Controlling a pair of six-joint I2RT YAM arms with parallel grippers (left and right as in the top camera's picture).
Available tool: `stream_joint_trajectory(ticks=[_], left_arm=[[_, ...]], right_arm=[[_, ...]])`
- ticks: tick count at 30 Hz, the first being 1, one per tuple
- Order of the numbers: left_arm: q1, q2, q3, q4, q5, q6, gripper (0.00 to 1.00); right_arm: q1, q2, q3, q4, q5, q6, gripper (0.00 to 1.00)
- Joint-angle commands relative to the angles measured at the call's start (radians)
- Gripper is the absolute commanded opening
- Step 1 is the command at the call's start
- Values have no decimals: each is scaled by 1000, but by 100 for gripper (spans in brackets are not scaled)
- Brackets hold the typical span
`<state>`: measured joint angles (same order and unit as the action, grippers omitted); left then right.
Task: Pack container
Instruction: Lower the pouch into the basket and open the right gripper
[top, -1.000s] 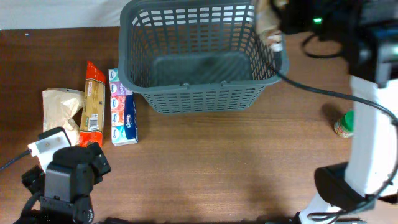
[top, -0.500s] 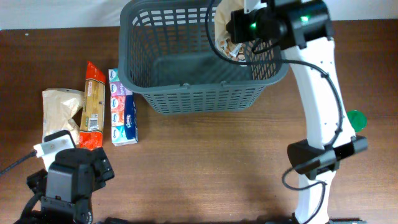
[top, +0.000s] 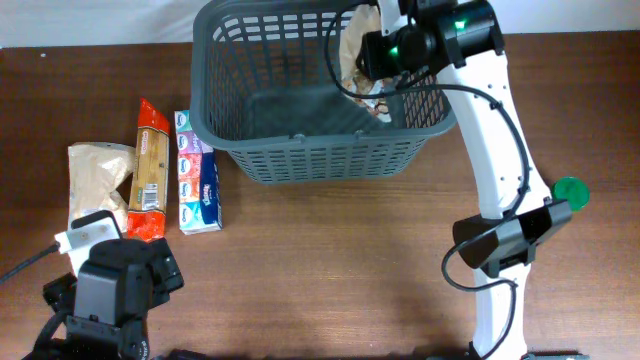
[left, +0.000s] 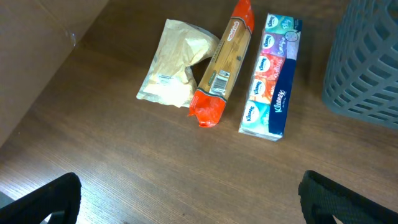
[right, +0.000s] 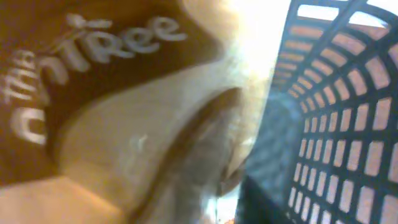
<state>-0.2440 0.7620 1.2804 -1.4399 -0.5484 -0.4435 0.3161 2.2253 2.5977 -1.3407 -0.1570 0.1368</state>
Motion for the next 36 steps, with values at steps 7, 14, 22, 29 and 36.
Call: stream_joint_trajectory(ticks=[7,14,22,29,36], left_arm=[[-2,2,10,-2,10,-12,99],[-2,2,10,-2,10,-12,100],[-2,2,10,-2,11,-12,100],[-2,2,10,-4,11,-12,100],[-2,2,10,-5,10,-12,100]], right_arm=[[3,10,-10,1,12,-27,66],[3,10,-10,0,12,-29,87],[3,11,-10,-10,77,-58,99],[4,10,-10,-15,22,-79,99],[3,10,-10,-21,-34,-74,99]])
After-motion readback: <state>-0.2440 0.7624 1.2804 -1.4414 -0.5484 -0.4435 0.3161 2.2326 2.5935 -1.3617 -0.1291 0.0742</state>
